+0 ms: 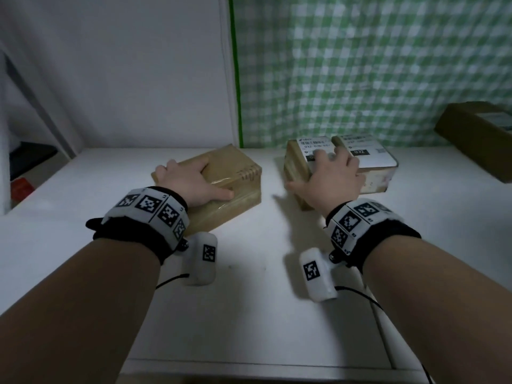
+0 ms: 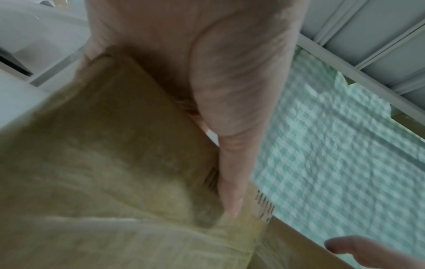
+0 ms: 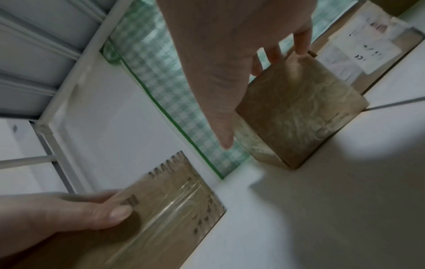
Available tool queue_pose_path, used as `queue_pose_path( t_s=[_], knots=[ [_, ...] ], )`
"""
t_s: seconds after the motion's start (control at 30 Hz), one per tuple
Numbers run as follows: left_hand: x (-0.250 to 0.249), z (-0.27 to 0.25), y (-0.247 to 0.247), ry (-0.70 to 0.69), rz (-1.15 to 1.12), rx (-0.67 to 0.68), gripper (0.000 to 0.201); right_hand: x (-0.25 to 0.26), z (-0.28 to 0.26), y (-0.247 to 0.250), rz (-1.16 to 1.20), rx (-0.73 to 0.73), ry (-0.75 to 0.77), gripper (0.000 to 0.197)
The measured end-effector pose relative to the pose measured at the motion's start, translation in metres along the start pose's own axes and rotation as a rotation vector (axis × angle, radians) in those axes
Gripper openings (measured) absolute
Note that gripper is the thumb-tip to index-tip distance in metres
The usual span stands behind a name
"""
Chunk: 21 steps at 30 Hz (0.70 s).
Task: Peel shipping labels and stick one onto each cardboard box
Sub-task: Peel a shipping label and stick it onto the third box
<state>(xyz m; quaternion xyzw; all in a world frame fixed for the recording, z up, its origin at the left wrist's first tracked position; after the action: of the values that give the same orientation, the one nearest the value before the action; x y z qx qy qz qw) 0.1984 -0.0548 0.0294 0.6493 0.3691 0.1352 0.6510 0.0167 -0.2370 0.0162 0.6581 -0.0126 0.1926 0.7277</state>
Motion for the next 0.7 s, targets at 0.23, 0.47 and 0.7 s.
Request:
queue_pose_path(
  t_s=[0.23,0.47,0.7],
  knots=[
    [0.011,0.001,0.002,-0.034,-0.039,0.054,0.099,-0.001,0.028,-0.008,0.109,0.072,-0.032,0.059],
    [0.002,-0.014,-0.002,-0.084,-0.078,0.08,0.094,-0.006,0.028,-0.006,0.036,0.061,-0.062,0.082],
    [-0.026,-0.05,-0.007,-0.124,-0.051,0.1,0.091,-0.014,0.0,0.024,0.206,0.085,0.015,0.067]
  ],
)
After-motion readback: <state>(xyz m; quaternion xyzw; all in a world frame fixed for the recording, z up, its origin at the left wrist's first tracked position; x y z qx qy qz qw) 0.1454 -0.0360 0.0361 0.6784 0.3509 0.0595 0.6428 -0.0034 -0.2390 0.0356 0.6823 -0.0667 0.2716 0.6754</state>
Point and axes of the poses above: each hand's wrist, its own z-axis towards the middle knuckle, its own y-axis out of the back of the hand, x = y × z, the point moved 6 cm from there along z, towards the middle knuckle, and after that the axes turned 13 degrees about -y, right-handed, at the moved point
